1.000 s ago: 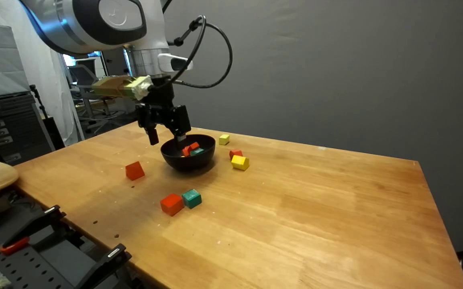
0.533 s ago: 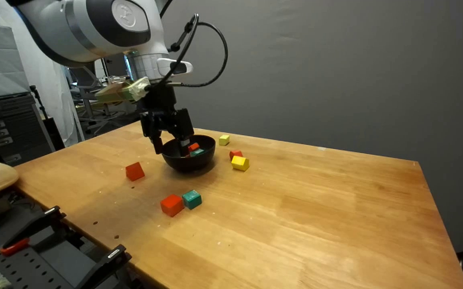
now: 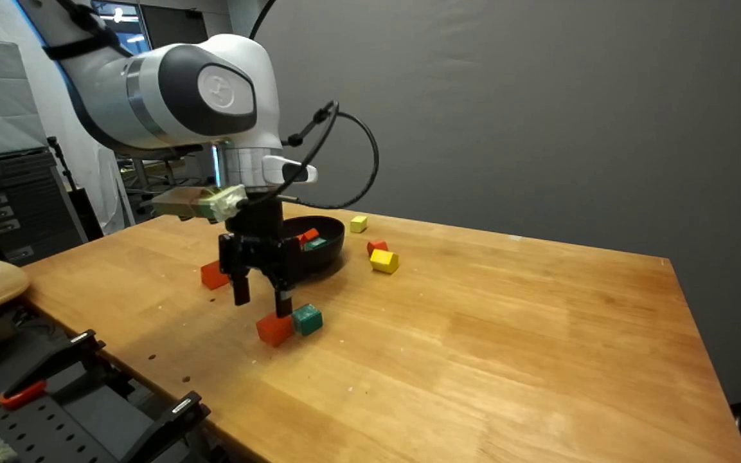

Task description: Put all the blocks inside the black bowl

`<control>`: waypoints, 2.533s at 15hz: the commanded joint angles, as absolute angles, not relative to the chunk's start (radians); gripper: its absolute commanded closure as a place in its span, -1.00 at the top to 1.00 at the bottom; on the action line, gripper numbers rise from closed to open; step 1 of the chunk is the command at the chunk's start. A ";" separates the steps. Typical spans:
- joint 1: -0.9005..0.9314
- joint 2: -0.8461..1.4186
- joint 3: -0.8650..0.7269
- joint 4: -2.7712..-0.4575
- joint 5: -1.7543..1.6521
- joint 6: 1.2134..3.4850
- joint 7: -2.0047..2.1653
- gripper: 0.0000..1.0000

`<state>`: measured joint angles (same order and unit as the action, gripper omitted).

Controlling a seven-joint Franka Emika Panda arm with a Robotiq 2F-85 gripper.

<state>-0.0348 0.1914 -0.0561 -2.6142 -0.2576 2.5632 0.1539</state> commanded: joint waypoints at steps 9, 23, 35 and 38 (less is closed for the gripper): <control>-0.158 0.305 -0.032 -2.523 0.082 2.507 -0.188 -0.48; -0.131 0.275 -0.042 -2.493 0.108 2.505 -0.160 0.05; -0.052 0.382 -0.100 -2.371 -0.088 2.524 0.025 0.45; -0.052 0.402 -0.108 -2.366 -0.104 2.512 0.040 -0.09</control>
<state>-0.0670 0.3728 -0.0852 -2.3946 -0.0750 2.5342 0.0102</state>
